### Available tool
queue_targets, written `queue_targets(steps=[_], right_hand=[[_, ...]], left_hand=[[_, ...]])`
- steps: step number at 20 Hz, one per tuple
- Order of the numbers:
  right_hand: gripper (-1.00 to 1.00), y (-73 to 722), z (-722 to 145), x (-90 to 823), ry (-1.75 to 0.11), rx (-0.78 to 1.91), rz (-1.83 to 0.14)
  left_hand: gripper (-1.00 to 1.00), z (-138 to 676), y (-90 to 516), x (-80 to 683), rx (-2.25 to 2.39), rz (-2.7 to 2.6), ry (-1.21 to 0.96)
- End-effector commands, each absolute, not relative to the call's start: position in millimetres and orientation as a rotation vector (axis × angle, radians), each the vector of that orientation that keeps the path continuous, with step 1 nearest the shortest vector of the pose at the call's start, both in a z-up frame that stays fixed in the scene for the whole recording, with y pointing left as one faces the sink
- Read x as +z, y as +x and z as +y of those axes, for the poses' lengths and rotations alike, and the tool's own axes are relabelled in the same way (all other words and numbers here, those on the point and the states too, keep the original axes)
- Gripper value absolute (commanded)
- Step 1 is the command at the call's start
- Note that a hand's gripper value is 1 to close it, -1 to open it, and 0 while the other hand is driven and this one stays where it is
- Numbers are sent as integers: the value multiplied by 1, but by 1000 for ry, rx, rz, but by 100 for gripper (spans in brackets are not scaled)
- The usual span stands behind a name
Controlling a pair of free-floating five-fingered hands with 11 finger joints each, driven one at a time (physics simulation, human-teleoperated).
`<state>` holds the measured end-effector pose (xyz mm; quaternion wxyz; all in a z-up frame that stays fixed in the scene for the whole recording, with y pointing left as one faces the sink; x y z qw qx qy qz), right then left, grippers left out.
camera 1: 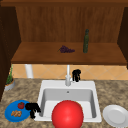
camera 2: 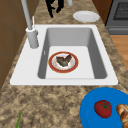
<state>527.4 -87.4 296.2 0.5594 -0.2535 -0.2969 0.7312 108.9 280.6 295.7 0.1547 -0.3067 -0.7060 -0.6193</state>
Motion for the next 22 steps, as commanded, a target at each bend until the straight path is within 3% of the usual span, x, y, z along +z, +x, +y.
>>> queue_targets(steps=[1,5,6,18,22], right_hand=[[100,518,-87,288,-587,1773,-690],[100,515,-85,295,-588,1782,-726],[-100,514,-88,304,-598,1775,-735],[-100,505,-105,356,-745,1762,-831],[-100,537,-104,341,-682,1789,-814]], left_hand=[[0,281,109,296,-1775,-2023,-879],[0,281,109,296,-1775,-2023,-879],[0,281,109,296,-1775,-2023,-879],[0,281,109,296,-1775,-2023,-879],[0,281,109,296,-1775,-2023,-879]])
